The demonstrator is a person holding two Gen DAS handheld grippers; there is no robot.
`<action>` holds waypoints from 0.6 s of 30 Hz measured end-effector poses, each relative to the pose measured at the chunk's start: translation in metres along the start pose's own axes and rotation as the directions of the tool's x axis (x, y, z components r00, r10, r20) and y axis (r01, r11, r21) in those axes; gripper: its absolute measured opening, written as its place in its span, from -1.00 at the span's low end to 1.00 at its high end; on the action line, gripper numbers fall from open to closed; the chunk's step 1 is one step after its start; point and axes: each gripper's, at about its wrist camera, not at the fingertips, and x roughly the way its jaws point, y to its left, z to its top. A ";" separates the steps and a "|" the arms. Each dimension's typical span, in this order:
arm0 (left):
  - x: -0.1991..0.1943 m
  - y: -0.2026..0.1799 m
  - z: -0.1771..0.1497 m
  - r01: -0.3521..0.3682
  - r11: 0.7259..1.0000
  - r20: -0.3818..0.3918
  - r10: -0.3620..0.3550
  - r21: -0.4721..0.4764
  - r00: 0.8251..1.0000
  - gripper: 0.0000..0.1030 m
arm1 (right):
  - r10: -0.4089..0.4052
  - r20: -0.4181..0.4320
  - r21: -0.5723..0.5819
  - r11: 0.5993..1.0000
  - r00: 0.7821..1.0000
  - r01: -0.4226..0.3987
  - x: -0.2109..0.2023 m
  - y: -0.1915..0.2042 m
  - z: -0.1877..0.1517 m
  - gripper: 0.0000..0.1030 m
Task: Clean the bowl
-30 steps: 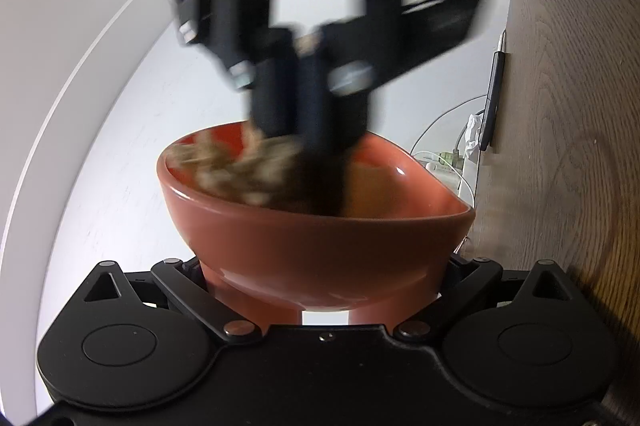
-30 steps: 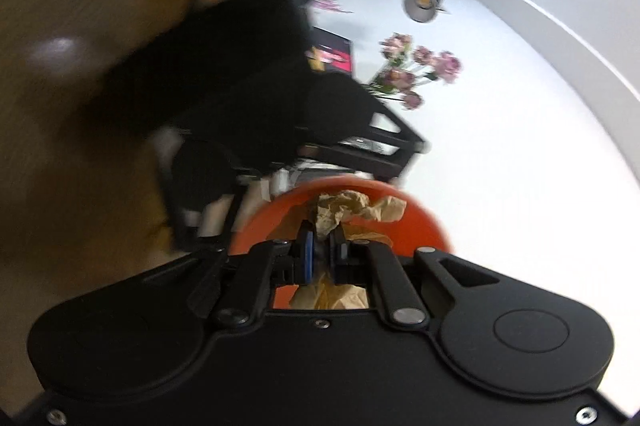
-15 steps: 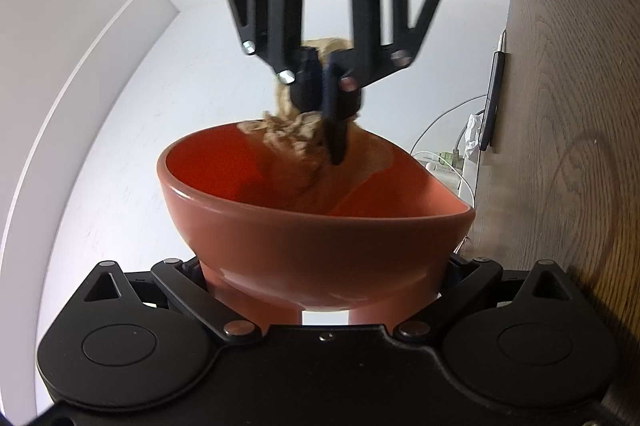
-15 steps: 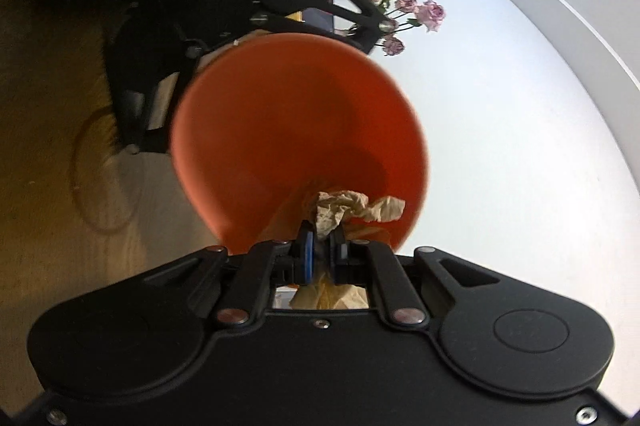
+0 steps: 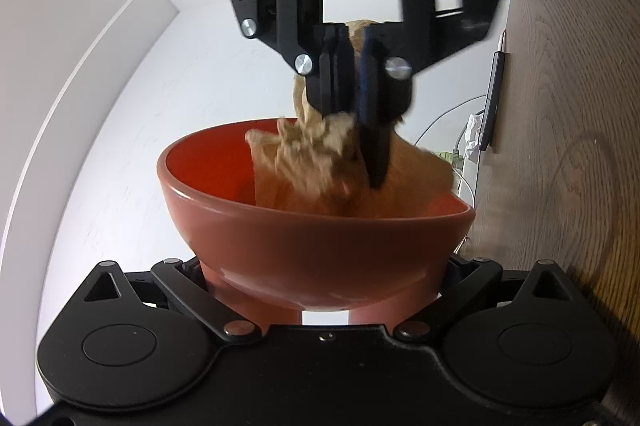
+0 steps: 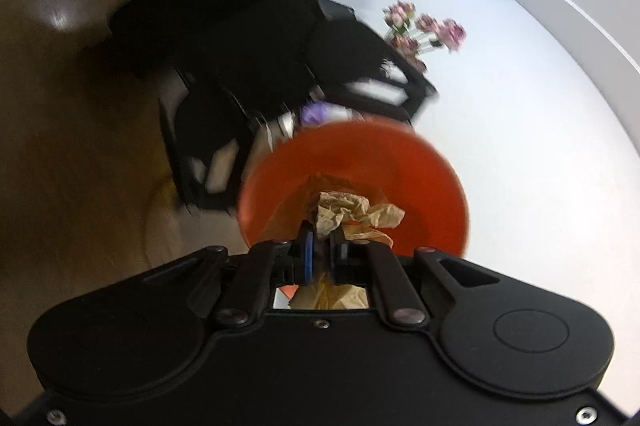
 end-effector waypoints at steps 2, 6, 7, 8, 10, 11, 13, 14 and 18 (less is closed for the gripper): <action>0.000 0.000 -0.001 0.000 1.000 0.000 0.000 0.000 1.000 0.90 | -0.016 0.021 -0.001 1.000 1.000 0.016 -0.001 -0.006 0.004 -0.84; 0.000 0.000 -0.003 0.000 1.000 0.000 0.000 0.000 1.000 0.90 | -0.063 0.032 0.008 0.998 0.998 0.063 0.000 -0.021 0.006 -0.84; 0.000 0.000 -0.003 0.000 1.000 0.000 0.000 0.000 1.000 0.90 | -0.073 0.026 0.008 0.997 0.997 0.073 0.004 -0.025 0.006 -0.84; 0.000 0.000 -0.004 0.000 1.000 0.000 0.000 0.000 1.000 0.90 | -0.082 0.015 0.006 0.997 0.997 0.082 0.008 -0.029 0.006 -0.84; 0.000 0.000 -0.004 0.000 1.000 0.000 0.000 0.000 1.000 0.90 | -0.095 -0.014 0.010 0.995 0.995 0.096 0.042 -0.053 0.011 -0.84; 0.000 0.000 -0.004 0.000 1.000 0.000 0.000 0.000 1.000 0.90 | -0.096 -0.031 0.016 0.995 0.995 0.097 0.065 -0.068 0.013 -0.84; 0.000 0.000 -0.004 0.000 1.000 0.000 0.000 0.000 1.000 0.90 | -0.077 -0.077 0.020 0.997 0.994 0.079 0.121 -0.094 0.015 -0.84; 0.001 -0.001 -0.004 0.000 1.000 0.000 0.000 0.000 1.000 0.90 | -0.063 -0.091 0.017 0.998 0.994 0.065 0.121 -0.091 0.010 -0.84; 0.001 -0.001 -0.003 0.000 1.000 0.000 0.000 0.000 1.000 0.90 | -0.017 -0.119 0.015 1.000 0.993 0.019 0.114 -0.075 0.000 -0.84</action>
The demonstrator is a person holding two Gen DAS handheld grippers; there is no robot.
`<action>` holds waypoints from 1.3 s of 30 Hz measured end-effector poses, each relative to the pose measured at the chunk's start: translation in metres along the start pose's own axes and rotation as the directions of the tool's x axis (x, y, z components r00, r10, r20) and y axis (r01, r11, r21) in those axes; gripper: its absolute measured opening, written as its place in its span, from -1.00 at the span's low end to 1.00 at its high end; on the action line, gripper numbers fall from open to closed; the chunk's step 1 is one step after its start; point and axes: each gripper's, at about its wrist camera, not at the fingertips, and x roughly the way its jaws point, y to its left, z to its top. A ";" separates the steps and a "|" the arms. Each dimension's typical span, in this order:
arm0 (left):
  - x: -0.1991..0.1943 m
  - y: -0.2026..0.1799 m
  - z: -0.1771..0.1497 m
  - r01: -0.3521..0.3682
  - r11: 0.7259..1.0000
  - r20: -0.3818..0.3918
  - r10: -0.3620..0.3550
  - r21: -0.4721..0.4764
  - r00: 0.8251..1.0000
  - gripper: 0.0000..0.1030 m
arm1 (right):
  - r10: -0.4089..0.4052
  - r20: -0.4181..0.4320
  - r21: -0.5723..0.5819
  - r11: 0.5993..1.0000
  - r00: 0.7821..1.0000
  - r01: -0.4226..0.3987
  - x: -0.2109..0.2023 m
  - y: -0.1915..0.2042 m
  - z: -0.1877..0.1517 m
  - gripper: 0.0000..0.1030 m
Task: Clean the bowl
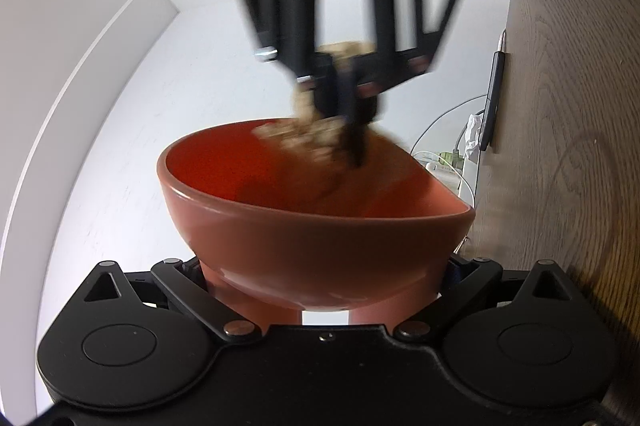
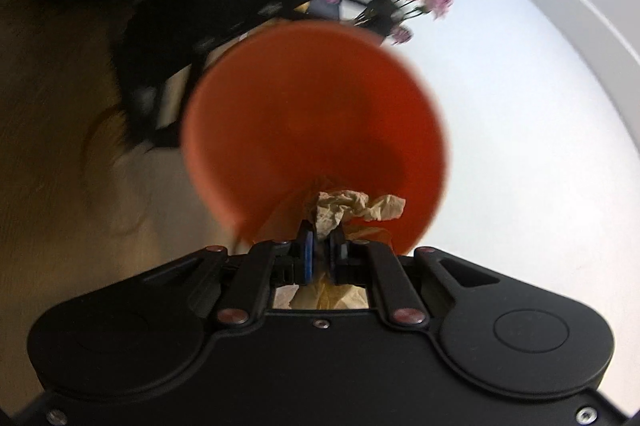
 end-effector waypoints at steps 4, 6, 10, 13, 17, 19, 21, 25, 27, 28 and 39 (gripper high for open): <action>0.000 0.000 -0.001 0.000 1.000 0.000 0.000 0.000 1.000 0.90 | 0.026 0.015 0.010 1.000 1.000 -0.027 -0.013 0.009 0.004 -0.84; 0.001 -0.001 0.000 0.000 1.000 0.000 0.000 0.000 1.000 0.90 | 0.035 0.060 0.008 0.999 0.998 -0.036 -0.023 0.011 0.017 -0.84; 0.001 -0.001 -0.001 0.000 1.000 0.000 0.000 0.000 1.000 0.90 | -0.004 0.151 -0.009 1.000 0.989 0.005 -0.039 0.009 0.032 -0.84; 0.001 -0.001 -0.001 0.000 1.000 0.000 0.000 0.000 1.000 0.90 | -0.064 0.150 0.014 0.998 0.987 0.063 -0.034 -0.006 0.032 -0.84; 0.002 -0.001 -0.001 0.000 1.000 0.000 0.000 0.000 1.000 0.90 | -0.111 0.084 0.025 0.994 0.990 0.109 -0.035 -0.017 0.010 -0.84; 0.002 -0.001 -0.001 0.000 1.000 0.000 0.000 0.000 1.000 0.90 | -0.116 0.042 0.033 0.993 0.992 0.115 -0.038 -0.017 0.000 -0.84; 0.002 -0.002 -0.001 0.000 1.000 0.000 0.000 0.000 1.000 0.90 | -0.106 0.017 0.033 0.994 0.994 0.106 -0.023 -0.017 0.006 -0.84; 0.002 -0.002 0.000 0.000 1.000 0.000 0.000 0.000 1.000 0.90 | -0.054 0.000 0.028 0.998 0.999 0.054 -0.029 -0.002 -0.005 -0.84; 0.002 -0.002 0.000 0.000 1.000 0.000 0.000 0.000 1.000 0.90 | -0.019 0.012 0.020 1.000 1.000 0.018 -0.036 0.007 -0.002 -0.84; 0.002 -0.002 0.000 0.000 1.000 0.000 0.000 0.000 1.000 0.90 | 0.000 0.028 0.014 1.000 1.000 -0.001 -0.041 0.012 0.002 -0.84; 0.003 -0.003 0.001 0.000 1.000 0.000 0.000 0.000 1.000 0.90 | -0.101 0.134 0.065 0.994 0.986 0.093 -0.038 -0.027 0.081 -0.84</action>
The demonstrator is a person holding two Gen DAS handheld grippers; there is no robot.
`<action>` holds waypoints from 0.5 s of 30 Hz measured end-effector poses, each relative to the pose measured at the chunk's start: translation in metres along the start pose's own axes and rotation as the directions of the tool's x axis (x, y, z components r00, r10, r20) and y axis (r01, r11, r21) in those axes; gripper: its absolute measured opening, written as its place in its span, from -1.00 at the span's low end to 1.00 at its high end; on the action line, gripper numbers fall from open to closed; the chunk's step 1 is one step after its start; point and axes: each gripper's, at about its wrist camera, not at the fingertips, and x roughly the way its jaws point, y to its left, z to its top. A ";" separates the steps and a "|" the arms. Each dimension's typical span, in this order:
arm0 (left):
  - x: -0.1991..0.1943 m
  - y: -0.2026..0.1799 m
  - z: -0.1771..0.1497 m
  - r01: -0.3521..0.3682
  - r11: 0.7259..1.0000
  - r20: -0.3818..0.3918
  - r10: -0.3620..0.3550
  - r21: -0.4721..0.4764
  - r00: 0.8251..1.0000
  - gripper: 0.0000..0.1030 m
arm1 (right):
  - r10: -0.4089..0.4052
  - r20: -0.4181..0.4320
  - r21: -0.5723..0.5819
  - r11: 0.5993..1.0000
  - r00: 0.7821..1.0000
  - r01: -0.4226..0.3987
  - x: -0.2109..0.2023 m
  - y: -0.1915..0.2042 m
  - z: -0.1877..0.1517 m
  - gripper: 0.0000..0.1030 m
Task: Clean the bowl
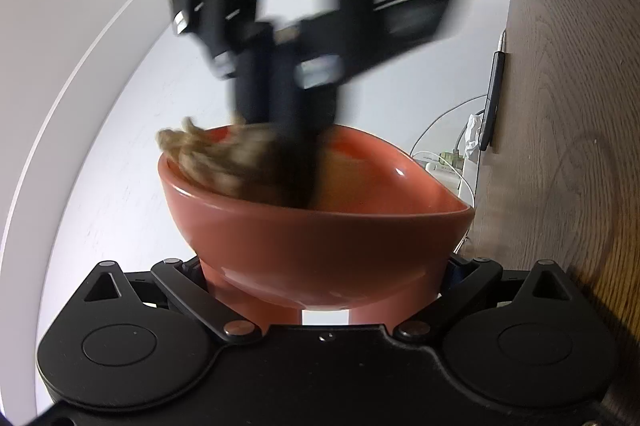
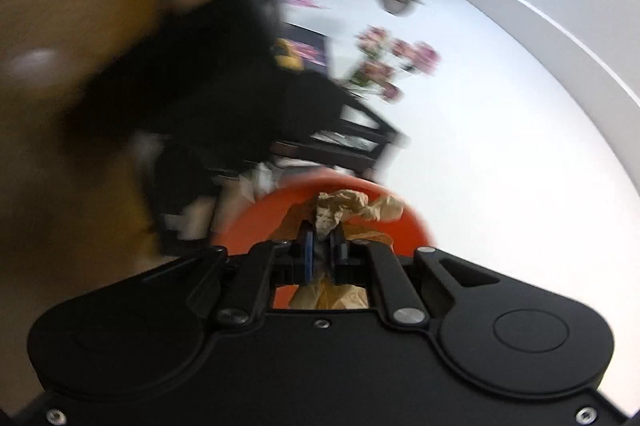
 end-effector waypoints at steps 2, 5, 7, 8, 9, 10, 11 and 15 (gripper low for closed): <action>0.000 0.000 0.000 0.000 1.000 0.000 0.000 0.000 1.000 0.90 | -0.027 -0.031 0.008 1.000 0.999 0.028 -0.018 -0.005 -0.001 -0.84; 0.000 0.000 0.000 0.000 1.000 0.000 0.000 0.000 1.000 0.90 | -0.011 -0.099 0.016 1.000 0.995 0.012 -0.015 -0.012 -0.019 -0.84; 0.000 0.000 0.000 0.000 1.000 0.000 0.000 0.000 1.000 0.90 | 0.016 -0.125 0.012 1.000 0.992 -0.015 -0.017 -0.006 -0.024 -0.84; 0.000 0.000 0.001 0.000 1.000 0.000 0.000 0.000 1.000 0.90 | 0.030 -0.132 0.014 0.999 0.991 -0.029 -0.018 -0.003 -0.024 -0.84; 0.000 -0.001 0.001 0.000 1.000 0.000 0.000 0.000 1.000 0.90 | 0.053 -0.140 0.022 0.998 0.989 -0.050 -0.020 0.004 -0.024 -0.84; 0.001 -0.001 0.001 0.000 1.000 0.000 0.000 0.000 1.000 0.90 | 0.073 -0.144 0.029 0.997 0.987 -0.069 -0.028 0.014 -0.024 -0.84; 0.001 -0.001 0.000 0.000 1.000 0.000 0.000 0.000 1.000 0.90 | 0.085 -0.144 0.030 0.996 0.986 -0.081 -0.041 0.025 -0.025 -0.84; 0.001 -0.001 0.000 0.000 1.000 0.000 0.000 0.000 1.000 0.90 | 0.146 -0.117 0.045 0.989 0.982 -0.142 -0.069 0.048 -0.024 -0.84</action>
